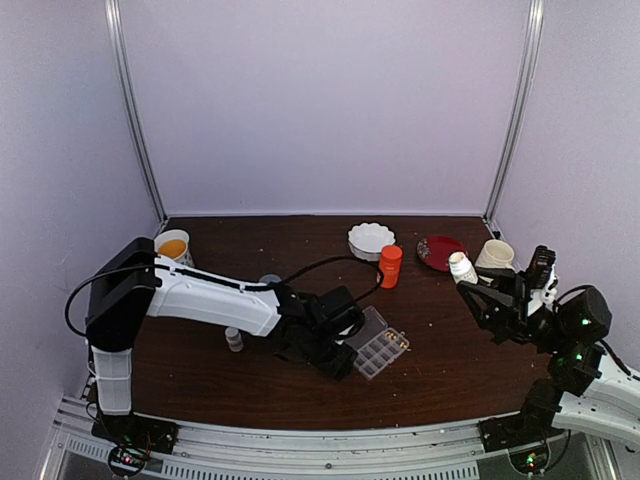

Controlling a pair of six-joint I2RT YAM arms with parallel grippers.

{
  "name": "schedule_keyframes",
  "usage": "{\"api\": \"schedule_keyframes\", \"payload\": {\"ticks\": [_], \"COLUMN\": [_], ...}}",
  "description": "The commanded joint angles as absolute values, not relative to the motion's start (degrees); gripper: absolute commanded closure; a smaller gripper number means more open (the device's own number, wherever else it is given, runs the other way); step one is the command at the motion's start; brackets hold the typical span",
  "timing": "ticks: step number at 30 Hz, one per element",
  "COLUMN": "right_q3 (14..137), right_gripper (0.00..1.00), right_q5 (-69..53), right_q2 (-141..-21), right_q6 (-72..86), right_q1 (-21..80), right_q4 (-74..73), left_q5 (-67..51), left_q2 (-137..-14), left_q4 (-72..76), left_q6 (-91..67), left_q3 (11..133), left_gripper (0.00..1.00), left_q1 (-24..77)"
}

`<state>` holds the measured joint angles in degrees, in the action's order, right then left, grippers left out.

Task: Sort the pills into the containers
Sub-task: Pass from the right arm to the left

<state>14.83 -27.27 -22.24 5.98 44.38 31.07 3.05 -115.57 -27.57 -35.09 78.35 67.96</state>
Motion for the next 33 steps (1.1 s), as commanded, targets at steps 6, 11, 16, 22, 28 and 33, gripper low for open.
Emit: {"api": "schedule_keyframes", "payload": {"ticks": [6, 11, 16, 22, 28, 33], "right_q3": [14.29, 12.46, 10.52, 8.84, 9.15, 10.99], "right_gripper": [1.00, 1.00, 1.00, 1.00, 1.00, 1.00], "right_q5": [-26.36, -26.31, -26.10, -28.10, -30.44, -29.40], "right_q2": [-22.98, -22.70, -22.24, -23.88, -27.98, -32.95], "right_q6": [6.79, 7.67, 8.80, 9.52, 9.13, 7.85], "right_q1": [44.65, 44.65, 44.73, 44.98, 46.19, 48.52], "right_q4": [30.91, 31.30, 32.66, 36.07, 41.51, 45.61], "left_q5": [5.92, 5.59, 5.90, 9.32, 13.74, 12.41], "left_q2": [-118.26, -118.71, -118.90, -115.56, -99.78, -89.73], "left_q4": [-30.76, -30.67, -31.27, -32.66, -34.16, -35.45], "left_q6": [-35.86, -35.73, -35.76, -36.90, -37.77, -36.26], "left_q3": [81.87, 82.15, 82.27, 80.07, 74.37, 75.55], "left_gripper": [0.42, 0.50, 0.65, 0.49, 0.33, 0.29], "left_q1": [69.07, 69.56, 69.69, 69.54, 70.17, 70.78]}}
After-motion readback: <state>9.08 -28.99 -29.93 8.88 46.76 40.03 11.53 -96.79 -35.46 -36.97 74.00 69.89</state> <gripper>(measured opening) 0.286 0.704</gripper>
